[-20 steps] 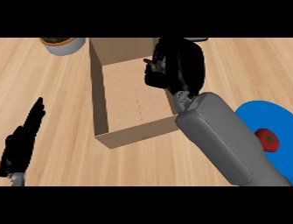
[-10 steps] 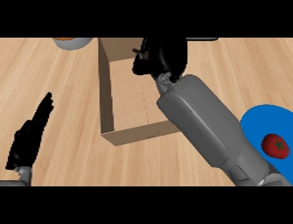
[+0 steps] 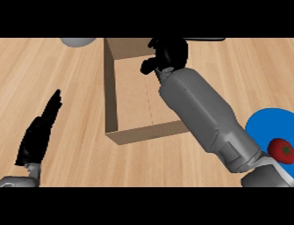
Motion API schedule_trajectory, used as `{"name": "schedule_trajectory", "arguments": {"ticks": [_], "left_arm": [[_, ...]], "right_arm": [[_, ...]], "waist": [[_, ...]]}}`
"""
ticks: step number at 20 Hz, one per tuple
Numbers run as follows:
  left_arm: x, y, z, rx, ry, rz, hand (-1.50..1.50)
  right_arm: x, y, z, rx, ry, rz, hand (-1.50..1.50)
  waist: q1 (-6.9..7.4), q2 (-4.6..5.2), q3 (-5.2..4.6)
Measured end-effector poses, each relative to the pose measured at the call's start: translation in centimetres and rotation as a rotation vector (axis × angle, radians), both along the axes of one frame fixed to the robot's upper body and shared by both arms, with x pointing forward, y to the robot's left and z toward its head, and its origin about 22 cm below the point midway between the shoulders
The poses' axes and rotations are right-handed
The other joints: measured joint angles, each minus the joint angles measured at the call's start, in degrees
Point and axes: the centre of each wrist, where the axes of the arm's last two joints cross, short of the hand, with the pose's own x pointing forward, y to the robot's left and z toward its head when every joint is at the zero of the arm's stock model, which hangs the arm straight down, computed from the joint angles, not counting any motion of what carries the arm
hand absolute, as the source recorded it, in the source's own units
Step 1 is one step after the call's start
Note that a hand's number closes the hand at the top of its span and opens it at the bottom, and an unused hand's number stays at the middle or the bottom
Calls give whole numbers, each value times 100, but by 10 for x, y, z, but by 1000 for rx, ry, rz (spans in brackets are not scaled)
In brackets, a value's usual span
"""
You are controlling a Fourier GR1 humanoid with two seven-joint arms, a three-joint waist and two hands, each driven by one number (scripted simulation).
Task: Pick the eggplant from the plate and place it in the cardboard box
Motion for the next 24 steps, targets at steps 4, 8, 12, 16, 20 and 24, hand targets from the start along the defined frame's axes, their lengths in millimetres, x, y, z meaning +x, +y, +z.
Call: {"name": "schedule_trajectory", "arguments": {"ticks": [4, 8, 12, 16, 20, 24], "left_arm": [[3, -1, -3, 2, -10, -12, 0], [3, 4, 3, -1, -10, -14, 0], [1, 6, 1, 0, -5, -7, 0], [2, 6, 1, -2, -4, 6, 0], [-7, 14, -6, 2, 9, 30, 0], [-15, 17, -10, 0, 15, 53, 0]], "right_arm": [[6, -7, -20, 32, 6, -21, -150], [9, -9, -20, 111, -64, -41, -150], [12, -13, -14, 233, -206, -100, -150], [11, -23, -14, 366, -320, -150, -150], [12, -44, -5, 495, -420, -193, -150], [8, -79, -10, 565, -483, -267, -150]], "waist": [[85, 24, 0], [106, 22, 2], [51, 18, 5], [-46, -2, 8], [-150, -37, 9], [-267, -87, 6]]}}
